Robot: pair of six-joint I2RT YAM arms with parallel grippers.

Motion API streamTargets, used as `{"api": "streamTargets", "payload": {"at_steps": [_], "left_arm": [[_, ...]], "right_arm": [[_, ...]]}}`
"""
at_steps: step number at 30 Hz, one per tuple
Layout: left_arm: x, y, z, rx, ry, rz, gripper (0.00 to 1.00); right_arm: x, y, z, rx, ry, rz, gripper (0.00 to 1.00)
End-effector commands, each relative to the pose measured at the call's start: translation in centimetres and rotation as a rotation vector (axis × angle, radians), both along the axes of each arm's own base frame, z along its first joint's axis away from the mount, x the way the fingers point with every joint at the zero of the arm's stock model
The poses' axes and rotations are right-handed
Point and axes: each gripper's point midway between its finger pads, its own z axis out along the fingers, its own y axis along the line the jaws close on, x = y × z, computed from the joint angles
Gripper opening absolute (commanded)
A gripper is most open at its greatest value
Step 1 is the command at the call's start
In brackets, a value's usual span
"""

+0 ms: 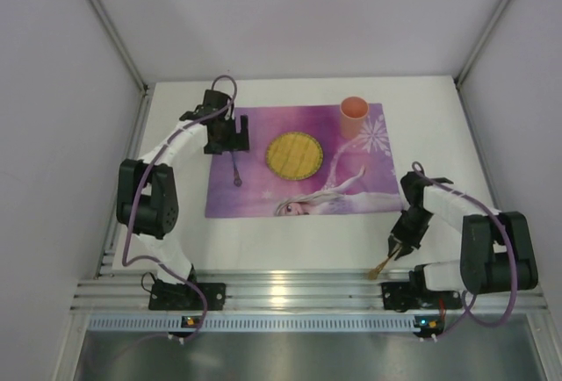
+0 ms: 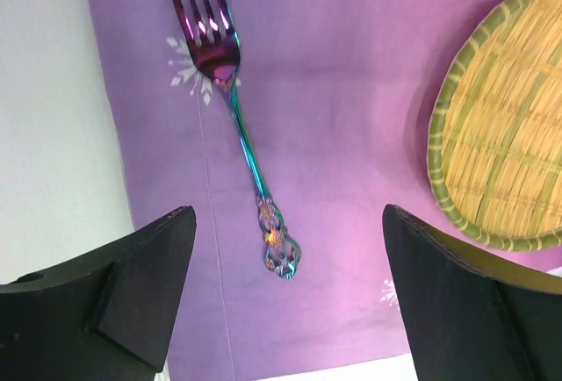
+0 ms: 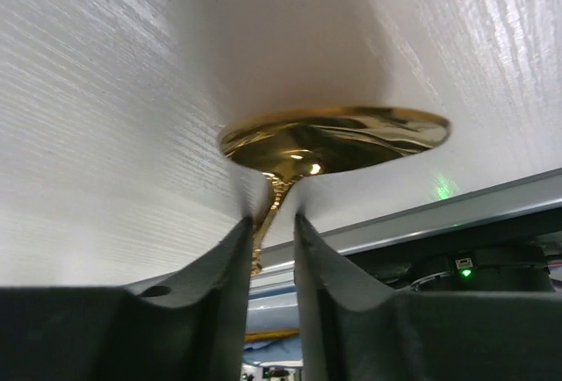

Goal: Set the dinner table for one person

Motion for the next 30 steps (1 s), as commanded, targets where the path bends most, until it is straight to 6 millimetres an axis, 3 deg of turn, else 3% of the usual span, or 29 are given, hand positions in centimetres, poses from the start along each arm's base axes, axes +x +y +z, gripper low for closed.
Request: {"api": "streamTargets", "payload": {"at_steps": [1, 4, 10, 12, 17, 18, 22, 25, 26, 28, 29, 30], "left_arm": [[-1.4, 0.5, 1.5, 0.004, -0.018, -0.009, 0.92], [-2.3, 0.3, 1.7, -0.016, -0.014, -0.012, 0.92], [-3.1, -0.5, 2.1, -0.073, -0.001, -0.011, 0.92], [-3.1, -0.6, 2.5, -0.078, -0.007, -0.007, 0.92], [-2.7, -1.0, 3.2, -0.101, -0.022, -0.004, 0.92], [-2.5, -1.1, 3.5, -0.108, -0.028, -0.002, 0.92], [-2.0, -1.5, 3.8, -0.128, -0.038, 0.004, 0.92], [-1.8, -1.8, 4.1, -0.14, -0.041, 0.01, 0.92], [-1.6, -1.7, 4.2, -0.142, -0.045, 0.021, 0.92], [-1.3, -1.5, 5.0, -0.142, -0.076, 0.041, 0.93], [-1.2, -1.3, 5.4, -0.139, -0.093, 0.059, 0.94], [-1.2, -1.2, 5.5, -0.137, -0.105, 0.065, 0.95]], "right_arm": [[5.3, -2.6, -1.6, -0.151, -0.184, -0.016, 0.21], [6.1, -3.0, -1.6, -0.171, -0.187, -0.001, 0.01], [7.4, -3.3, 0.2, -0.184, -0.227, 0.024, 0.0], [7.5, -3.8, 1.7, -0.21, -0.241, 0.034, 0.0], [8.8, -5.4, 7.9, -0.288, -0.374, 0.059, 0.0], [8.4, -5.5, 8.8, -0.293, -0.372, 0.067, 0.0], [10.1, -5.5, 13.3, -0.299, -0.483, 0.082, 0.0], [11.8, -3.5, 14.3, -0.222, -0.525, 0.131, 0.0], [13.2, -1.2, 15.0, -0.133, -0.58, 0.181, 0.0], [14.8, 1.6, 14.5, -0.045, -0.594, 0.263, 0.0], [15.4, 4.3, 15.1, 0.019, -0.621, 0.352, 0.0], [15.9, 5.2, 15.0, 0.025, -0.61, 0.387, 0.0]]}}
